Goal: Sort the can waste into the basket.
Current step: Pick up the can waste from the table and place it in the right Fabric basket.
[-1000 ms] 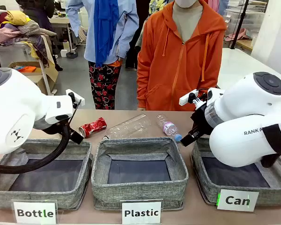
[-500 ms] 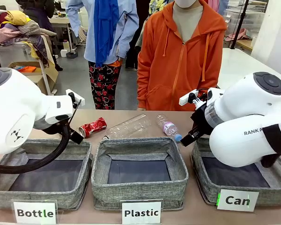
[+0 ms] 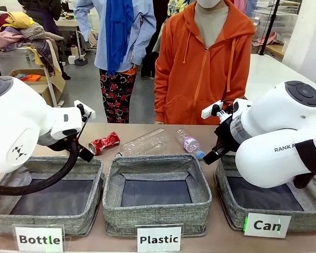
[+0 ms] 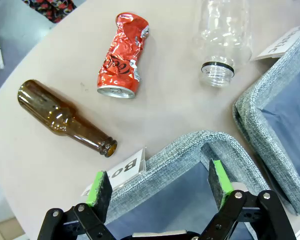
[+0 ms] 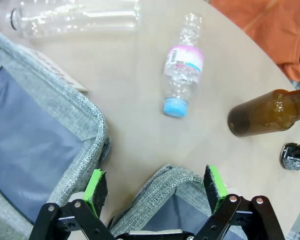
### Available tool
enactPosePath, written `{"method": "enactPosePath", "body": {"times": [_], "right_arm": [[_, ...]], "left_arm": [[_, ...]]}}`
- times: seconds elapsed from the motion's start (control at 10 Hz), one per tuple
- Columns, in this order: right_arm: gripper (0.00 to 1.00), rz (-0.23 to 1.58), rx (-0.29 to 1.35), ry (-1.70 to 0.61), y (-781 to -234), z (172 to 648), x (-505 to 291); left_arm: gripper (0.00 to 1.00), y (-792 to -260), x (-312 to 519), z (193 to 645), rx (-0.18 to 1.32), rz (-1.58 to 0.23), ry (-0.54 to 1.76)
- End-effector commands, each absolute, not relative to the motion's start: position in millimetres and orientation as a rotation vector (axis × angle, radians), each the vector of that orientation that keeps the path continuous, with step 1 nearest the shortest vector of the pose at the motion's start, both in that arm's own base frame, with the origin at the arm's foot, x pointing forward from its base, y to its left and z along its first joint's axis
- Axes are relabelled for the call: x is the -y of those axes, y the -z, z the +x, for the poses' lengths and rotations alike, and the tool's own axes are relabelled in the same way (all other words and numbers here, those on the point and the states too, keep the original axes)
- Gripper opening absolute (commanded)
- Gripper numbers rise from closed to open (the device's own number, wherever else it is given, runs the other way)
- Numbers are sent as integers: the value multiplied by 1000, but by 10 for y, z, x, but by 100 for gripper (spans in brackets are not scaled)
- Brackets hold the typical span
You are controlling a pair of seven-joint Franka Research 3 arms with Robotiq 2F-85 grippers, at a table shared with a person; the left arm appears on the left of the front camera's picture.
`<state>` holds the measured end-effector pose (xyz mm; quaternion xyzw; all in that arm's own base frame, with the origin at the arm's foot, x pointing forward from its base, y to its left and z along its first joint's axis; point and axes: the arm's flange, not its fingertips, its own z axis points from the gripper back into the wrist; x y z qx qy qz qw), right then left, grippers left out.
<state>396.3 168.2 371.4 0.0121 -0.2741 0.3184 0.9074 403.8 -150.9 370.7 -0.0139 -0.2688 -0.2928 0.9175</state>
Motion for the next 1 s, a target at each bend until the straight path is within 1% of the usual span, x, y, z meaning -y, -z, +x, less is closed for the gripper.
{"method": "enactPosePath", "body": {"times": [0.0, 0.5, 0.6, 0.7, 0.8, 0.9], "right_arm": [[100, 25, 566, -657, -3714, 3963, -1681], [100, 25, 566, -657, -3714, 3963, -1682], [100, 13, 557, -674, -3823, 3951, -1694], [100, 47, 560, -658, -4000, 3956, -1691], [100, 128, 569, -622, -4242, 3936, -1667], [100, 226, 572, -569, -4492, 3899, -1627]], "left_arm": [[100, -3718, 1511, 4040, 556, -29, 602], [100, -3707, 1509, 4038, 553, -29, 602], [100, -3826, 1569, 4034, 514, -125, 620], [100, -4034, 1631, 4011, 548, -234, 625], [100, -4294, 1719, 3961, 510, -415, 620], [100, -4543, 1771, 3900, 469, -546, 580]]}}
